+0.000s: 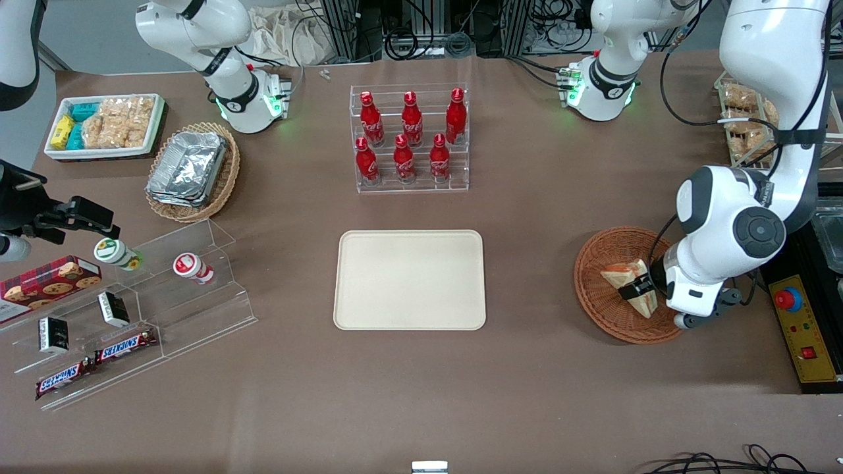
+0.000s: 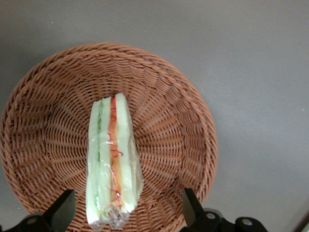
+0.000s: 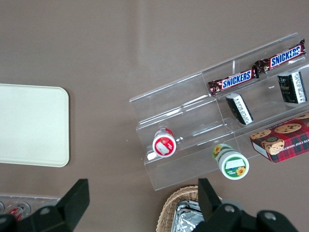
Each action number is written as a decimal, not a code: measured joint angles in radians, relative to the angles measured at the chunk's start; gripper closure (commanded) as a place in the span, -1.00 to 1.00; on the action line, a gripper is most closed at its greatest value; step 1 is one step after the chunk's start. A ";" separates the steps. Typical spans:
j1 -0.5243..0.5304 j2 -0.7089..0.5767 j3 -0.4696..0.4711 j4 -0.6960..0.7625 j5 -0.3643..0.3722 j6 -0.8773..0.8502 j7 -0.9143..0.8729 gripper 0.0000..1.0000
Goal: Place sandwich from basket to tray
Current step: 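Lower the left gripper and close it on the wrapped sandwich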
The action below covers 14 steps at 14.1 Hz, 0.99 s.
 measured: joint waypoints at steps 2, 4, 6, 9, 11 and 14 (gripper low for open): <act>0.001 0.001 0.017 -0.027 0.000 0.021 -0.003 -1.00; 0.002 0.009 0.030 -0.042 0.000 0.041 -0.022 -1.00; 0.002 0.023 0.032 -0.045 0.000 0.067 -0.058 -1.00; 0.000 0.038 0.031 -0.046 0.000 0.077 -0.083 -1.00; 0.000 0.042 0.031 -0.061 0.000 0.099 -0.085 -1.00; 0.000 0.046 0.031 -0.107 0.000 0.161 -0.086 -0.91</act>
